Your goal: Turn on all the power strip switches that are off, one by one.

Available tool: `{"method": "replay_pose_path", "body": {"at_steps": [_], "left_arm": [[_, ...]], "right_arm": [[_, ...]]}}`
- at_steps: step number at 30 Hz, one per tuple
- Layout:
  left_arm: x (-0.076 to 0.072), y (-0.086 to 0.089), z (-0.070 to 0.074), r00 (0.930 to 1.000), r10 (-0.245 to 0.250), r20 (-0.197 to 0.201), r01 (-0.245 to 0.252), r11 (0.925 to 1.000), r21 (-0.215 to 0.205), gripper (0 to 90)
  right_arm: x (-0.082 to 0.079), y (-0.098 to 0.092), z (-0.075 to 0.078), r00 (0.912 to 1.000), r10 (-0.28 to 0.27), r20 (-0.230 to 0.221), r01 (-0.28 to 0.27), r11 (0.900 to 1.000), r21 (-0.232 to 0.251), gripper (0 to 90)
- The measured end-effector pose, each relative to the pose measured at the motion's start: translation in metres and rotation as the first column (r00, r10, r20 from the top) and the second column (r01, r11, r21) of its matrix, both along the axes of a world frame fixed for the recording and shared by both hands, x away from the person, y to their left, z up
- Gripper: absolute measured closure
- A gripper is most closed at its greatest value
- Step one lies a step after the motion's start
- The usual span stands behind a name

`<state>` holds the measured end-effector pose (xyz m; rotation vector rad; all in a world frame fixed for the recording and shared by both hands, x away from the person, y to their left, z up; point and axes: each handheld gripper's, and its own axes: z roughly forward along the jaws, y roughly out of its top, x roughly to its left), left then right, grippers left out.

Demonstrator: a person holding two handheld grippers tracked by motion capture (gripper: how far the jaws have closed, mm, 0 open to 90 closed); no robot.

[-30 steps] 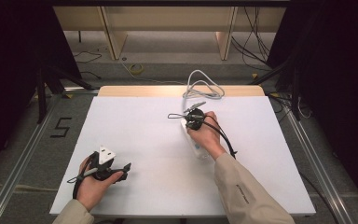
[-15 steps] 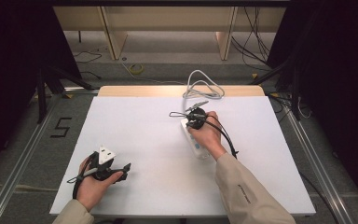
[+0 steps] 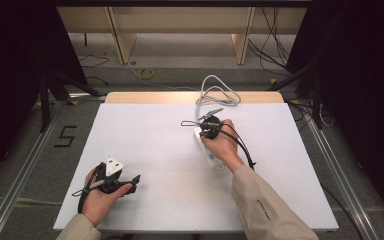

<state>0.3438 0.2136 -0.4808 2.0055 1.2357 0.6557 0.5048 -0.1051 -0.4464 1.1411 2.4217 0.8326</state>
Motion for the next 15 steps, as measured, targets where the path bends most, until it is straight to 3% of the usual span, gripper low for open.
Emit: {"method": "replay_pose_path", "body": {"at_steps": [15], "left_arm": [[-0.0004, 0.0001, 0.0000, 1.0000, 0.001, 0.001, -0.001, 1.0000, 0.000, 18.7]], "right_arm": [[-0.0070, -0.0020, 0.0066, 1.0000, 0.006, -0.003, -0.006, 1.000, 0.000, 90.0]]}}
